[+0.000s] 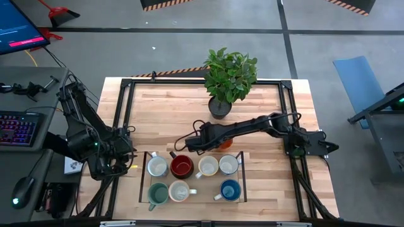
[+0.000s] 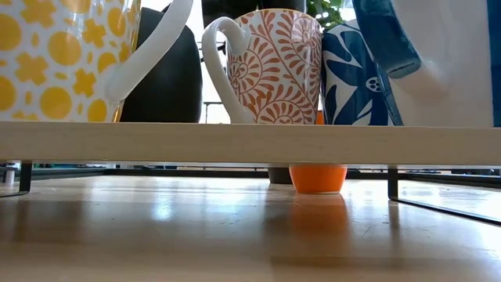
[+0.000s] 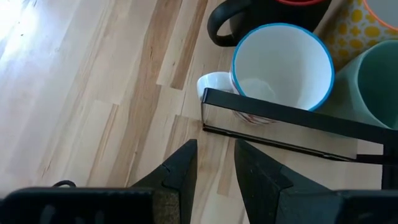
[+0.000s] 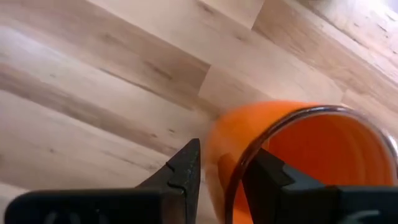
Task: Place coffee mugs
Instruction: Put the orange mug on the shelf
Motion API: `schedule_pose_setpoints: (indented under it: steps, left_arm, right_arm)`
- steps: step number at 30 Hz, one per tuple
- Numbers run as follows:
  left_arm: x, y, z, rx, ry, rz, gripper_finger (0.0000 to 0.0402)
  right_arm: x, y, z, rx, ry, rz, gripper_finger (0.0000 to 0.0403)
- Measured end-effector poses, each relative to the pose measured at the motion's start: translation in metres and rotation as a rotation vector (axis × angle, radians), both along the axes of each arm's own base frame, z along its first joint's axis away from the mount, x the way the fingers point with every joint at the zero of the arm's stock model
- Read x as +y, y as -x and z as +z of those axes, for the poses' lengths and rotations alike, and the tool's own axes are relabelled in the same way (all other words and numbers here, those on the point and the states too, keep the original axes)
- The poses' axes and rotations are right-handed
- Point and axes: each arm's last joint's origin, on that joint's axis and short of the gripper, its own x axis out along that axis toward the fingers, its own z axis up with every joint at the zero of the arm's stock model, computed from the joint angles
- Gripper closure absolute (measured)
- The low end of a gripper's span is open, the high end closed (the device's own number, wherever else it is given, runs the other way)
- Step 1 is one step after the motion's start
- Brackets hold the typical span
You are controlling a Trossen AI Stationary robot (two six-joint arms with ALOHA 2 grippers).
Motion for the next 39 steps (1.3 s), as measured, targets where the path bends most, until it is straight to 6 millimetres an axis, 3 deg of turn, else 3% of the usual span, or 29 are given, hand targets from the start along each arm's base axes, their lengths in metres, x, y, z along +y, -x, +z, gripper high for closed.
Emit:
schedule_pose_setpoints:
  steps: [6, 13, 26, 29, 35, 39]
  left_arm:
    - [0.000, 0.000, 0.000, -0.001, 0.004, 0.006, 0.0304]
    - [0.000, 0.000, 0.000, -0.001, 0.004, 0.006, 0.0304]
    - [0.000, 0.000, 0.000, -0.003, 0.002, 0.007, 0.0304]
    - [0.000, 0.000, 0.000, -0.004, 0.002, 0.007, 0.0304]
    - [0.000, 0.000, 0.000, -0.005, 0.000, 0.008, 0.0304]
    - [0.000, 0.000, 0.000, -0.006, 0.000, 0.008, 0.0304]
  right_arm:
    - [-0.003, 0.000, 0.000, -0.003, 0.001, -0.020, 0.0326]
    - [-0.003, -0.001, 0.000, -0.007, 0.000, -0.020, 0.0396]
    - [-0.003, -0.010, 0.004, -0.109, 0.036, 0.012, 0.0402]
    - [-0.004, -0.017, 0.021, -0.181, 0.071, 0.049, 0.0402]
    - [-0.004, -0.026, 0.077, -0.346, 0.148, 0.134, 0.0402]
    - [0.010, -0.025, 0.108, -0.445, 0.156, 0.206, 0.0402]
